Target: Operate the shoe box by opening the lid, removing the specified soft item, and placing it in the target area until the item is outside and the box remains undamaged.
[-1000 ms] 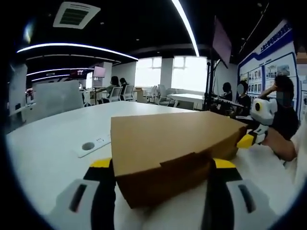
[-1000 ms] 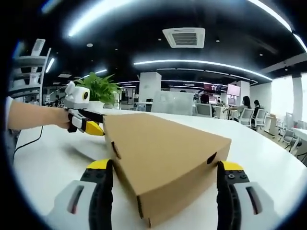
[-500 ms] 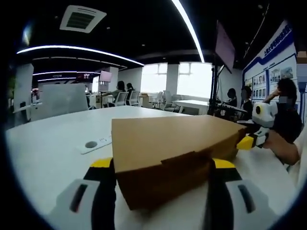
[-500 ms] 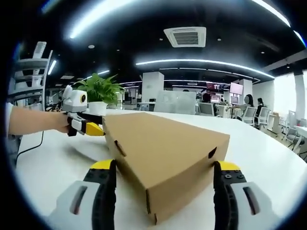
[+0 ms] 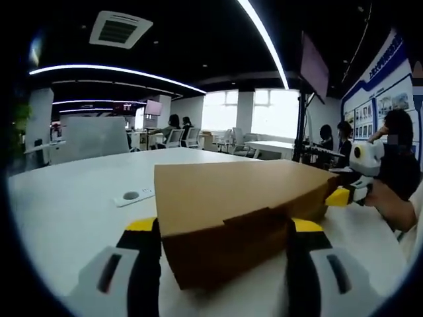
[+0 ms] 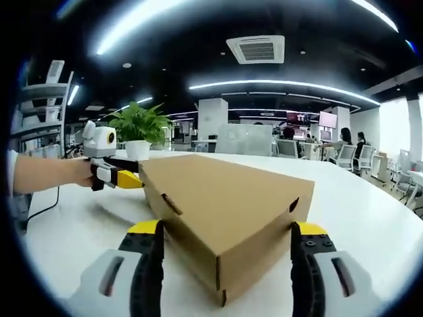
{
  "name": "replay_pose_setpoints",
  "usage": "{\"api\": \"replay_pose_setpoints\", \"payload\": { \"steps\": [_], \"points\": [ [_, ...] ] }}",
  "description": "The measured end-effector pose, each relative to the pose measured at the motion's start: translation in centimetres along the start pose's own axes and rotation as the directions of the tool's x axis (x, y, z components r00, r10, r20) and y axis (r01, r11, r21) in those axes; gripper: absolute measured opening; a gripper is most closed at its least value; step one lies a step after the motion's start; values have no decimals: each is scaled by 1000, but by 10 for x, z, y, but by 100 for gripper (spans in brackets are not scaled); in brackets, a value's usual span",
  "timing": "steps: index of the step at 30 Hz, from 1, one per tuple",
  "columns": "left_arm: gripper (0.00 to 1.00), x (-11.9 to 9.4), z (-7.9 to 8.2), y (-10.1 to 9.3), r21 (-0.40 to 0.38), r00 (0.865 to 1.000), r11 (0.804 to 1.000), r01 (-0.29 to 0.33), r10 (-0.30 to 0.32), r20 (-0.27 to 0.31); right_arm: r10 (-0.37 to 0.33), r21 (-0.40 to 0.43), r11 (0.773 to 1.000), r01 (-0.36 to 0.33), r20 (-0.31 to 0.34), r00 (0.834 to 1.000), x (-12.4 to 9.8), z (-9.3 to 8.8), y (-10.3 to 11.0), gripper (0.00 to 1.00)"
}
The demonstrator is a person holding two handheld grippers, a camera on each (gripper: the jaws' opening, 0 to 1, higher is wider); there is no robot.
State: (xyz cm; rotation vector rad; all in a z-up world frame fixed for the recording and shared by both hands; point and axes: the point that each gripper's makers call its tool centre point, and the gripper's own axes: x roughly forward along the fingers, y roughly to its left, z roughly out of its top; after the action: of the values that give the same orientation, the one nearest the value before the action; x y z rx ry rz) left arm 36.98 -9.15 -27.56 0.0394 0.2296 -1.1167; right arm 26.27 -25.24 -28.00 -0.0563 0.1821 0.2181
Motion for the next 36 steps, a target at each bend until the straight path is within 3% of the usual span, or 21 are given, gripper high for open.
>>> {"api": "replay_pose_setpoints", "payload": {
  "steps": [13, 17, 36],
  "points": [
    [79, -8, -3, -7, -9, 997, 997, -75, 75, -28, 52, -3, 999, -52, 21, 998, 2, -1, -4, 78],
    [78, -12, -6, -8, -12, 996, 996, -89, 89, -3, 57, -3, 998, -57, 14, 998, 0, -2, -5, 77],
    [75, -32, -13, -21, -1, 987, 987, -160, 160, -8, 93, -2, 996, -93, 9, 996, -8, -3, 2, 72]
  ]
}}
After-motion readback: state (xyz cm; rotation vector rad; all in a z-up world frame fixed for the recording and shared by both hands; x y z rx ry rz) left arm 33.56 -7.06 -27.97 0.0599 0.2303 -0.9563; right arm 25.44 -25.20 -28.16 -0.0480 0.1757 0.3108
